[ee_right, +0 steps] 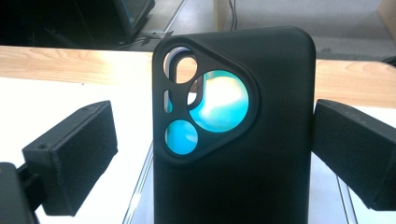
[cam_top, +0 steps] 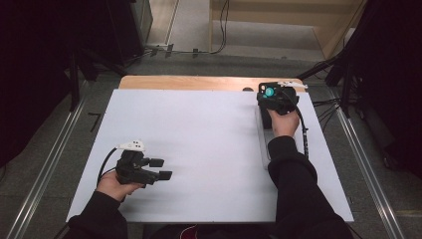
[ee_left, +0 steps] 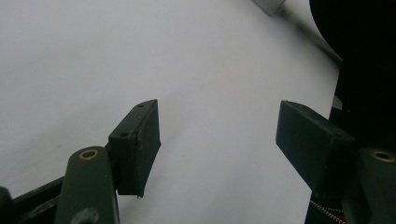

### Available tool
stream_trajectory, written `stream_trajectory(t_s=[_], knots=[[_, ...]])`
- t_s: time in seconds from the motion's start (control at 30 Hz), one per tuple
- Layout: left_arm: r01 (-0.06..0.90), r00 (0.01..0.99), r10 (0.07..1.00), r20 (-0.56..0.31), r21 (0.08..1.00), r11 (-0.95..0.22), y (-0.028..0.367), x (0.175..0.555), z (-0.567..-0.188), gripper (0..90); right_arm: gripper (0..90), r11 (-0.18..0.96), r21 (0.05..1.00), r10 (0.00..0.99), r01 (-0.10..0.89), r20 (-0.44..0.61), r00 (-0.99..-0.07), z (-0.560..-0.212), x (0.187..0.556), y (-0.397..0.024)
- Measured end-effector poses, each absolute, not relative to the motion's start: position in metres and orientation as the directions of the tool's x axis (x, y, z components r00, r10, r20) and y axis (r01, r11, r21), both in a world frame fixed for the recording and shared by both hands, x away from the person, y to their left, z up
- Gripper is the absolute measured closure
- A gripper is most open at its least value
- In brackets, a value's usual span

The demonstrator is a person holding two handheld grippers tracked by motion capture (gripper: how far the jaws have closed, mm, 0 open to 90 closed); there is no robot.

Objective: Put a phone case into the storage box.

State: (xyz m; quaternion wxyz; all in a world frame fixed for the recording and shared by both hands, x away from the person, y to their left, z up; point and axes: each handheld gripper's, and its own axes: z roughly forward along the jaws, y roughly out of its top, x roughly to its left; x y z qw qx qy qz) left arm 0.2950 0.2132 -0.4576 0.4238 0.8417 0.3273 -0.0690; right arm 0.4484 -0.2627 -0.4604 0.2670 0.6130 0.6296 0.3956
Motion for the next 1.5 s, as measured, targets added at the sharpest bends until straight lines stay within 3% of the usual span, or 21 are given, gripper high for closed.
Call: stream_trajectory(t_s=[0.8, 1.5], knots=[[0.609, 0.776, 0.493, -0.393, 0.669, -0.425, 0.213, 0.295, -0.457, 30.9, 0.3, -0.036, 0.804, 0.967, 0.594, 0.178, -0.183, -0.432, 0.426, -0.266], [0.611, 0.774, 0.496, -0.394, 0.669, -0.423, 0.213, 0.295, -0.457, 30.9, 0.5, 0.006, 0.793, 0.899, 0.610, 0.263, -0.350, -0.413, 0.398, -0.263]])
